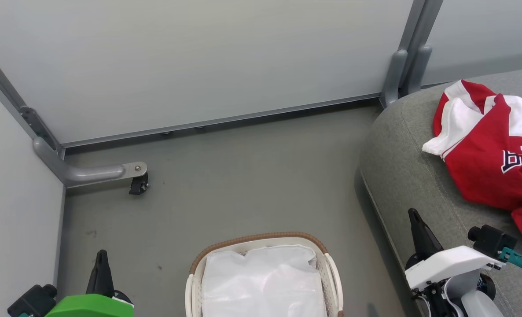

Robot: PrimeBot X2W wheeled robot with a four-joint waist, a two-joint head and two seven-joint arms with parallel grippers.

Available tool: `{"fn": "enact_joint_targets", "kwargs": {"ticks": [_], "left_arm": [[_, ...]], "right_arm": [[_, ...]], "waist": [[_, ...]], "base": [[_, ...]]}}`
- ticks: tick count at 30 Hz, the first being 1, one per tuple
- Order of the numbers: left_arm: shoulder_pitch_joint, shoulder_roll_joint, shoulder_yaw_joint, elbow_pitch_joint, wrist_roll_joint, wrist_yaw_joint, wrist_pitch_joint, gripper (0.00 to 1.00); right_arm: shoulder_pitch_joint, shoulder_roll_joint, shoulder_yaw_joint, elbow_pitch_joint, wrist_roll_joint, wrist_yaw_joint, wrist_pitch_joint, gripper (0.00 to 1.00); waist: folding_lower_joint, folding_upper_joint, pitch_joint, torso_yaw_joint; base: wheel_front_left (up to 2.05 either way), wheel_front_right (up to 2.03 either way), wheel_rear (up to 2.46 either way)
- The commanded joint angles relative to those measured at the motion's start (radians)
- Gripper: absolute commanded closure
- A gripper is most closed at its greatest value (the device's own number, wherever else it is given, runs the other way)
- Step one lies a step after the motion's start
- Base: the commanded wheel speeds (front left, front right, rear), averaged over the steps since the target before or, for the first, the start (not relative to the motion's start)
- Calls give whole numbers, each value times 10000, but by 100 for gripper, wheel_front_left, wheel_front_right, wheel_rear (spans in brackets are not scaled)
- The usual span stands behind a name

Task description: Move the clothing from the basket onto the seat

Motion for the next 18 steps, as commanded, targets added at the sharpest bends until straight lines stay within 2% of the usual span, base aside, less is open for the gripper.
{"fn": "enact_joint_targets", "kwargs": {"ticks": [1, 18], "left_arm": [[-300, 56, 67, -195, -375, -8, 76, 100], [-521, 69, 154, -428, -2406, -13, 648, 100]], "right_arm": [[-35, -81, -81, -196, 391, -4, 87, 100], [14, -107, -411, -442, 2614, -6, 643, 100]], "waist": [[0, 0, -5, 4], [0, 0, -64, 50]], "base": [[0, 0, 0], [0, 0, 0]]}}
